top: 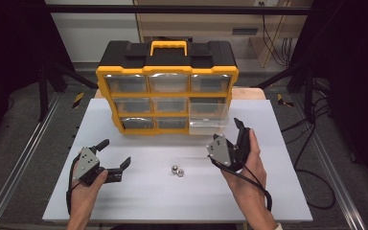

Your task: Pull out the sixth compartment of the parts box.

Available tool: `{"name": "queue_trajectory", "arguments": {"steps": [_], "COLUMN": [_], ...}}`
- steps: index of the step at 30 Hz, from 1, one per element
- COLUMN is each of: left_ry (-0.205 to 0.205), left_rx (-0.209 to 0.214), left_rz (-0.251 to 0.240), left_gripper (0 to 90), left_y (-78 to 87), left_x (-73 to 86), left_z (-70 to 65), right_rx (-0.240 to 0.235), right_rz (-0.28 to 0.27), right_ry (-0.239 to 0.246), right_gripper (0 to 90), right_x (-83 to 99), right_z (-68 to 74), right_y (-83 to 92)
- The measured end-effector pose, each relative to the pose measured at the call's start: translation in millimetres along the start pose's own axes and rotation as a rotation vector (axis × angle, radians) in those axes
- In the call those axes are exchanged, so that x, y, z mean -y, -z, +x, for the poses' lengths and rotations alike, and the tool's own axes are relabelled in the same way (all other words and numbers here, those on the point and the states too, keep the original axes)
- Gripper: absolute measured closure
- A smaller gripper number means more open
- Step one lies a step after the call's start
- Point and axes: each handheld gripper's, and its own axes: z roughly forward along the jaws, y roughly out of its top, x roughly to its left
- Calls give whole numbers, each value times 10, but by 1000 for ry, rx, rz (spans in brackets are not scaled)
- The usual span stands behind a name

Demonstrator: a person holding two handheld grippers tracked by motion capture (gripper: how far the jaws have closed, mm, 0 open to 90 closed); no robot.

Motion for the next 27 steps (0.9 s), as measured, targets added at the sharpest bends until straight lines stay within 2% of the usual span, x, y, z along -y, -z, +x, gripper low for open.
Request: {"name": "queue_trajectory", "arguments": {"steps": [3,5,7,9,11,12,13,14,17,20,22,23,25,27], "left_ry": [-2,4,12,51,55,68,71,73,62,53,55,41,43,32], "left_rx": [17,30,33,47,56,61,66,74,100,118,111,113,128,142], "left_rz": [16,20,29,49,66,66,64,70,94,110,129,147,168,196], "left_gripper": [23,23,25,29,29,29,29,29,29,29,30,30,31,35], "left_y": [-41,-66,-74,-70,-82,-92,-100,-112,-129,-113,-120,-126,-152,-194], "left_x": [5,-1,-7,-49,-75,-87,-91,-104,-164,-215,-243,-262,-302,-332], "left_z": [-12,-26,-34,-111,-168,-201,-213,-239,-325,-374,-397,-405,-418,-412], "right_rx": [-37,-55,-66,-69,-81,-97,-125,-131,-185,-237,-265,-280,-308,-354], "right_rz": [6,12,10,10,13,15,9,4,-14,-23,-27,-36,-73,-115], "right_ry": [-109,-164,-182,-214,-236,-255,-295,-309,-390,-434,-473,-498,-546,-621], "right_gripper": [162,143,137,120,103,92,90,90,106,117,112,111,114,111], "right_x": [137,240,296,480,606,670,744,772,924,1016,1057,1074,1121,1183], "right_z": [-97,-152,-174,-235,-259,-260,-254,-249,-213,-195,-186,-180,-171,-179], "right_y": [27,11,-5,-55,-86,-99,-109,-112,-108,-78,-57,-43,-35,-44]}}
